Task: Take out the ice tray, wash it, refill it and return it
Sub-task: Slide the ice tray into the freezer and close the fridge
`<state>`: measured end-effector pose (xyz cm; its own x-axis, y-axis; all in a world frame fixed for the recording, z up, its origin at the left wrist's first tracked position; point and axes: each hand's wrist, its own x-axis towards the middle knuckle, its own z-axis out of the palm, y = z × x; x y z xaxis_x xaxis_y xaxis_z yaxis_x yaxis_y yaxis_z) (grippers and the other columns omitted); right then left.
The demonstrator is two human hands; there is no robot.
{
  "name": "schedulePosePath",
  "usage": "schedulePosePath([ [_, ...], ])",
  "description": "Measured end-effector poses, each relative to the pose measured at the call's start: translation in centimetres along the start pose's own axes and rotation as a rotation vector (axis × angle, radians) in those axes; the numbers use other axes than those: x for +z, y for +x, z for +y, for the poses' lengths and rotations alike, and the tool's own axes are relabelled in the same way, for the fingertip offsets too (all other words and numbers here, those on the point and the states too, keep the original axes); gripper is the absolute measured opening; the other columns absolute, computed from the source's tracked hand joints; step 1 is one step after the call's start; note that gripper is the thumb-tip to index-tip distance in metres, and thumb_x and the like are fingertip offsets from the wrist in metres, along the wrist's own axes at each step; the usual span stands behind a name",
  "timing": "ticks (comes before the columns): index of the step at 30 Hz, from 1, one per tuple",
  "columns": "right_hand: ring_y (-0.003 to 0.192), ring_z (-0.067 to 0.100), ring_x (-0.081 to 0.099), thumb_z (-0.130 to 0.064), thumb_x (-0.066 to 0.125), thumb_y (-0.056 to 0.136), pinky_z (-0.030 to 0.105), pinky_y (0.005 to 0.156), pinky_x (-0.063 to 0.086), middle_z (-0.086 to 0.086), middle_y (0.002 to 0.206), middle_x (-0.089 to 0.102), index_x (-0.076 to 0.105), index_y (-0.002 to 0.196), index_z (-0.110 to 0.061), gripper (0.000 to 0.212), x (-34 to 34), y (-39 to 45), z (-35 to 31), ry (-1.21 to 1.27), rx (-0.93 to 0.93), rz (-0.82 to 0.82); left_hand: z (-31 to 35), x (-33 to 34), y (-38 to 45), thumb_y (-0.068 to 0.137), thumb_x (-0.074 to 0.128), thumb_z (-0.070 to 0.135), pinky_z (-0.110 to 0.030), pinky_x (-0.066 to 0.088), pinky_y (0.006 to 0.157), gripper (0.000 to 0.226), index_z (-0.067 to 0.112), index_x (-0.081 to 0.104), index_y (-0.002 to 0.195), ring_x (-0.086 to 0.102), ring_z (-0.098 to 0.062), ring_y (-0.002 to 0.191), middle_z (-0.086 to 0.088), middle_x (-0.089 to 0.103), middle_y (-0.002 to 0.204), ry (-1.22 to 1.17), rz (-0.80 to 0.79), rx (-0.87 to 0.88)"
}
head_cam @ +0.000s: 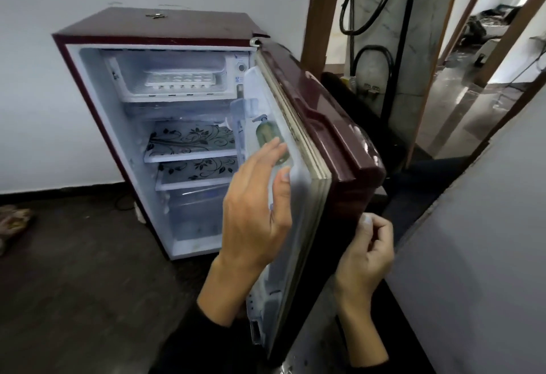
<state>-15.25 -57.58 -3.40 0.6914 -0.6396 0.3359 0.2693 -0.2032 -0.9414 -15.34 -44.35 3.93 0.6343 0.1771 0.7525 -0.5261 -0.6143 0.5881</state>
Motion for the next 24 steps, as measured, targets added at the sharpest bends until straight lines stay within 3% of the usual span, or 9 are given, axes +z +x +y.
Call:
schedulePosePath([
  [3, 0.076, 0.01, 0.057, -0.037, 0.044, 0.092, 0.025, 0.071, 0.045, -0.001, 0.082, 0.061, 0.057, 0.088, -0.022, 0.021, 1.4, -2.9, -0.2, 0.013, -0.068, -0.107, 0.0, -2.6, 0.0, 0.097, 0.039, 0.018, -0.034, 0.046, 0.101, 0.037, 0.002, 0.056, 0.126, 0.054, -0.015, 0.121, -0.008, 0.06, 0.127, 0.016, 0.055, -0.017],
  [7, 0.08, 0.005, 0.057, -0.031, 0.045, 0.094, 0.015, 0.073, 0.042, -0.005, 0.084, 0.061, 0.058, 0.087, -0.022, 0.018, 3.3, -6.3, -1.6, 0.061, -0.176, -0.307, -0.6, -5.6, 0.0, 0.097, 0.039, 0.018, -0.031, 0.045, 0.101, 0.037, 0.001, 0.056, 0.125, 0.055, -0.016, 0.121, -0.009, 0.06, 0.127, 0.082, 0.131, -0.016],
  [10, 0.081, 0.007, 0.059, -0.021, 0.048, 0.094, 0.015, 0.073, 0.042, -0.005, 0.085, 0.06, 0.063, 0.087, -0.014, 0.018, 4.3, -8.2, -2.8, 0.105, -0.294, -0.462, -1.3, -7.8, 0.4, 0.098, 0.039, 0.018, -0.028, 0.044, 0.102, 0.036, 0.002, 0.055, 0.126, 0.056, -0.018, 0.12, -0.01, 0.06, 0.126, 0.165, 0.202, -0.018],
  [14, 0.099, 0.011, 0.058, -0.013, 0.05, 0.091, 0.021, 0.089, 0.043, 0.0, 0.101, 0.059, 0.06, 0.098, -0.007, 0.014, 6.3, -9.2, -3.9, 0.208, -0.449, -0.423, -2.8, -10.5, 1.1, 0.1, 0.037, 0.022, -0.042, 0.047, 0.098, 0.038, 0.0, 0.055, 0.125, 0.056, -0.023, 0.12, -0.014, 0.06, 0.127, 0.295, 0.299, 0.01],
  [18, 0.116, 0.015, 0.053, -0.017, 0.052, 0.091, 0.031, 0.098, 0.045, 0.003, 0.121, 0.054, 0.053, 0.117, -0.007, 0.028, 10.2, -9.8, -4.1, 0.228, -0.377, -0.451, -4.8, -12.9, 2.0, 0.099, 0.039, 0.021, -0.047, 0.045, 0.098, 0.037, -0.002, 0.058, 0.122, 0.053, -0.027, 0.124, -0.016, 0.058, 0.13, 0.413, 0.342, 0.045],
  [24, 0.104, 0.01, 0.059, -0.034, 0.046, 0.095, 0.027, 0.089, 0.05, -0.008, 0.112, 0.059, 0.051, 0.12, -0.023, 0.027, 16.4, -12.4, -3.8, 0.207, -0.246, -0.657, -8.7, -16.2, 4.1, 0.097, 0.046, 0.017, -0.043, 0.043, 0.103, 0.03, 0.001, 0.064, 0.114, 0.053, -0.026, 0.125, -0.013, 0.06, 0.127, 0.557, 0.315, 0.105],
])
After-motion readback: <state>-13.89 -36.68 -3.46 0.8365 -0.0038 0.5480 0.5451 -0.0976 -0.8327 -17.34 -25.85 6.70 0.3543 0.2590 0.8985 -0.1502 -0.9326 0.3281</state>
